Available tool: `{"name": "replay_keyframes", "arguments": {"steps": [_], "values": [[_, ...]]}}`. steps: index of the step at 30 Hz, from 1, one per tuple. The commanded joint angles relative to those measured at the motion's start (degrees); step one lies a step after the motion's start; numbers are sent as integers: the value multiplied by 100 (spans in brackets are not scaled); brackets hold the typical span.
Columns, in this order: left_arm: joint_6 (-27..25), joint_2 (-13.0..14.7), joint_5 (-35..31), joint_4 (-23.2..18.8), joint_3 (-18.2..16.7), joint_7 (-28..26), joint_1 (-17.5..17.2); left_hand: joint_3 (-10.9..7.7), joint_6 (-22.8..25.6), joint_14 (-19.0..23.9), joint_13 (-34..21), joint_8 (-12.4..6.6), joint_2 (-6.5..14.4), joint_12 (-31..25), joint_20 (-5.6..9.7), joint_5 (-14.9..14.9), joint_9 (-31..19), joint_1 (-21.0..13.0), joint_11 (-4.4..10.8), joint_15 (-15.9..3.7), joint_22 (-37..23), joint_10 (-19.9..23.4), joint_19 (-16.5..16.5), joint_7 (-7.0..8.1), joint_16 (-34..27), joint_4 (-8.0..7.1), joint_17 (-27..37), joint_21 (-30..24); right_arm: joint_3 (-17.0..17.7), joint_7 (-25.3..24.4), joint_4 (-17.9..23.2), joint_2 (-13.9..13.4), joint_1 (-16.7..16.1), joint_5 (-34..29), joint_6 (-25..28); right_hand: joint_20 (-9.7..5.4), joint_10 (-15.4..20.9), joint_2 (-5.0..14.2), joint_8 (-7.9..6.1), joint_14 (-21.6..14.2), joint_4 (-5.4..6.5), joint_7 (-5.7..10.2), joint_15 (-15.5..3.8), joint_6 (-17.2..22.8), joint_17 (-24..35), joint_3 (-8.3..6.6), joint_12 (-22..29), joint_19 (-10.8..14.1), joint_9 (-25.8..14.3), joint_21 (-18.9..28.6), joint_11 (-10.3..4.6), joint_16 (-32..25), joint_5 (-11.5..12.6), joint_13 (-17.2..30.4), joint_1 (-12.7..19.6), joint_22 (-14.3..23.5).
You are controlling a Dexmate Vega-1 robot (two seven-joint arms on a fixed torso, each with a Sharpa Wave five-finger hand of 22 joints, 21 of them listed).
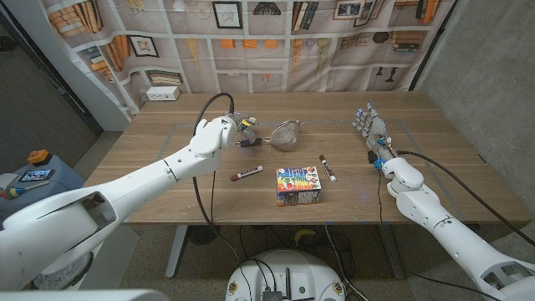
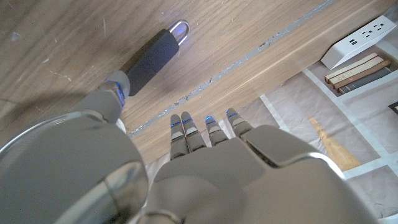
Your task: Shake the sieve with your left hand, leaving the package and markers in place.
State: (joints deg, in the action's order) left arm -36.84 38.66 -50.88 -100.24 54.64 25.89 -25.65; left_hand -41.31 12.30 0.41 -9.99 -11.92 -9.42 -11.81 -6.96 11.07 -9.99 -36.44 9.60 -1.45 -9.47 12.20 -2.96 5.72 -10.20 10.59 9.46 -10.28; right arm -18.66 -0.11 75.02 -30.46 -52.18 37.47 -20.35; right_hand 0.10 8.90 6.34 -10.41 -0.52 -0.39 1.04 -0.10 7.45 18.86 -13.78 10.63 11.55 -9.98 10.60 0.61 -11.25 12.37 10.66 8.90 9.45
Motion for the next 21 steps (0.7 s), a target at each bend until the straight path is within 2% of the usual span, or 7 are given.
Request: {"name": "replay_keyframes", "arguments": {"steps": [1, 12, 15, 17, 21], "values": [[-196, -264, -245, 203, 148, 18, -59, 49, 59, 13, -25, -32, 10, -34, -9, 15, -17, -72, 8, -38, -11, 80, -35, 13, -22, 3, 17, -8, 5, -10, -5, 11, -10, 22, 32, -9, 12, -18, -24, 5, -5, 27, 14, 19, 13, -43, 40, 34, -9, 26, -9, -29, 15, 19, -63, 23], [-274, -441, -158, 409, 207, -113, -55, 98, 168, 82, -23, -58, 16, -49, 14, 12, -16, -120, 2, -99, -12, 198, -12, -11, -42, -3, 18, -22, 2, 31, -63, 19, 21, 47, 50, -13, 14, -11, -26, 8, -9, 30, 11, 20, -5, -56, 42, 32, -9, 25, -17, -31, 14, 18, -68, 23], [-290, -491, -119, 480, 214, -197, -47, 111, 197, 107, -23, -62, 24, -55, 43, 15, -16, -141, 22, -125, -12, 243, 15, -9, -46, -5, 18, -31, 3, 31, -68, 16, 22, 53, 63, -11, 15, -8, -25, 8, -9, 26, 11, 17, -9, -60, 42, 31, -9, 24, -14, -32, 14, 18, -70, 23], [-313, -526, -114, 532, 241, -222, -24, 127, 209, 126, -23, -58, 31, -59, 67, 16, -16, -165, 90, -168, -11, 289, 8, 2, -47, -6, 18, -26, 5, 36, -73, 17, 22, 59, 63, -13, 15, -7, -26, 6, -10, 28, 7, 20, -11, -61, 42, 33, -9, 25, -16, -34, 14, 18, -72, 23], [-331, -575, -78, 604, 284, -296, -2, 143, 252, 166, -23, -66, 39, -64, 97, 19, -16, -189, 73, -180, -11, 337, 10, -2, -54, -7, 18, -26, 9, 39, -73, 12, 19, 64, 66, -13, 12, -3, -26, 3, -11, 28, 10, 21, -17, -67, 42, 36, -9, 26, -16, -36, 14, 18, -72, 23]]}}
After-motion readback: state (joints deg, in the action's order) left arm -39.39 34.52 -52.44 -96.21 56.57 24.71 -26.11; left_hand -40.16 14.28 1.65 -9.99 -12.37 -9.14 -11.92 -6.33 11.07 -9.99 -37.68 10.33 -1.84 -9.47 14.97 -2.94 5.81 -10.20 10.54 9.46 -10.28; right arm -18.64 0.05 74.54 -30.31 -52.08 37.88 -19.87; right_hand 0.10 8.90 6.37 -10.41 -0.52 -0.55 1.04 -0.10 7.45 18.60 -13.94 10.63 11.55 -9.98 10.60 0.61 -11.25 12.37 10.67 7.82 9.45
